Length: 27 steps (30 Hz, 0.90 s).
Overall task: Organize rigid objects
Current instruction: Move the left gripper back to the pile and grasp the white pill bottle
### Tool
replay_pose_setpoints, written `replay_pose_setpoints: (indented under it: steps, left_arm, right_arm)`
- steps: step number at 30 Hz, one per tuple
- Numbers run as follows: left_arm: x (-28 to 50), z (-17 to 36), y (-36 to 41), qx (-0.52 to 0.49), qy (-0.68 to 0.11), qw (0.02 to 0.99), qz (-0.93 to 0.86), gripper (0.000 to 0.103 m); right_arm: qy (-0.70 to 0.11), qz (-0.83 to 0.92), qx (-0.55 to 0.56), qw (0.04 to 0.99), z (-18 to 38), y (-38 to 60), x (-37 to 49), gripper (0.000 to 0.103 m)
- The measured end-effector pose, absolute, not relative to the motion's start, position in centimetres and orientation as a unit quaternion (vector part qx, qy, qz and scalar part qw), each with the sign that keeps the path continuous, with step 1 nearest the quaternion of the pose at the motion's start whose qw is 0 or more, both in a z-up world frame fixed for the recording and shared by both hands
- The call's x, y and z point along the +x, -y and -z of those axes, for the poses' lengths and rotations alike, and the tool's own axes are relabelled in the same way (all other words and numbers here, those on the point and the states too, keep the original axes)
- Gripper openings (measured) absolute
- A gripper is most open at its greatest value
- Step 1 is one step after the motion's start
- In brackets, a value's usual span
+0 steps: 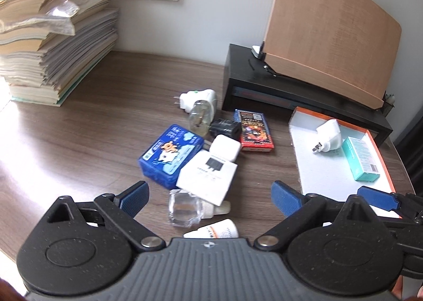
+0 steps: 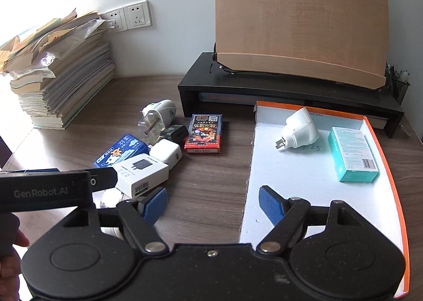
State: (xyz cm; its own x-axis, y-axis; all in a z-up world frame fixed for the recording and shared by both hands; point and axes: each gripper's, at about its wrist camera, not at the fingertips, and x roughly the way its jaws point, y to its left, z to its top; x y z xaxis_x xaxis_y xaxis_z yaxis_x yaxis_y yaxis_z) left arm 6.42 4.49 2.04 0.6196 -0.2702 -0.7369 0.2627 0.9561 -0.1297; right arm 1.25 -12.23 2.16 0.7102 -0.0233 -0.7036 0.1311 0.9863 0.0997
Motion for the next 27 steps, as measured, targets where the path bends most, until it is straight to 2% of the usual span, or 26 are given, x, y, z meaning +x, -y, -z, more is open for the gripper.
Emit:
replay_pose_setpoints:
  steps: [16,27]
  left_arm:
    - [7.6,-0.2,-8.6,-0.015,-0.432,0.894,0.118,0.102]
    - [7.4,0.9,-8.0,-0.012,-0.447,0.886,0.123,0.102]
  right_arm:
    - [-0.396,0.031,0.073,0.915,-0.8,10.3,2.9,0.091]
    - [-0.401,0.028,0.071,0.913,-0.4,10.4,3.6,0.091]
